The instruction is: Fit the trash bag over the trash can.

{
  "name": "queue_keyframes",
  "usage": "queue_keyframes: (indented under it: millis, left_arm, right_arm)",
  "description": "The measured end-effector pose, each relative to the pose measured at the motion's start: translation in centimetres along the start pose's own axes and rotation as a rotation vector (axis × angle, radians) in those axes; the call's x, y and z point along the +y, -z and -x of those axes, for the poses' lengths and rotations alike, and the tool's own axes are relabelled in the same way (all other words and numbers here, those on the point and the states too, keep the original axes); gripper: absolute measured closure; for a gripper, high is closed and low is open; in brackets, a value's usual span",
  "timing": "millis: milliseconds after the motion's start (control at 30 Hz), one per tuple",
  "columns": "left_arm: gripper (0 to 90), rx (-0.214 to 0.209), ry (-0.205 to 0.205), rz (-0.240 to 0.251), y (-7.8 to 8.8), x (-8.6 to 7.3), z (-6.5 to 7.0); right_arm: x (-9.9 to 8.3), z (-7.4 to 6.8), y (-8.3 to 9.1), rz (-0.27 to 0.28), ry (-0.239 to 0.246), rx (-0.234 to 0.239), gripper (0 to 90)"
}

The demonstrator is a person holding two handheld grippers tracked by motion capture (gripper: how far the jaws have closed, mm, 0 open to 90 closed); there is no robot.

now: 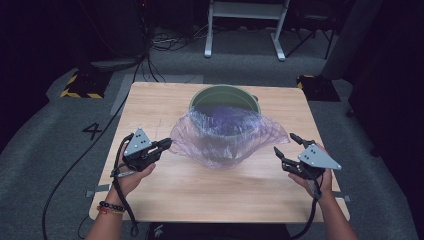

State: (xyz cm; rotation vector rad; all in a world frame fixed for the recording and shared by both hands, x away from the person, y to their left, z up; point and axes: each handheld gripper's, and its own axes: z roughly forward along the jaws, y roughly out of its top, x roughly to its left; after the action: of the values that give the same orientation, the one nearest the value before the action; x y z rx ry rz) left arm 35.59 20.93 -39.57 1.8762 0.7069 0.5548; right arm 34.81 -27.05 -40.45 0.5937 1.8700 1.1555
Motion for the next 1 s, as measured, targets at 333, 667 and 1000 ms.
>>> queue_keyframes:
  millis: [333, 667, 1000]
  left_arm:
    - [85.4, -0.029, -0.016, 0.028, 0.0, 1.1, 0.9]
    - [85.5, -0.051, -0.014, 0.044, -0.4, 2.2, 1.0]
    - [84.7, -0.054, -0.014, 0.039, -0.8, 2.1, 1.0]
  right_arm:
    - [2.5, -4.9, 0.5, 0.084, 0.312, -0.047, 31.3]
    - [2.6, -7.9, -1.3, 0.105, 0.441, 0.016, 26.2]
    - [2.7, -8.2, -3.0, 0.123, 0.374, -0.050, 48.8]
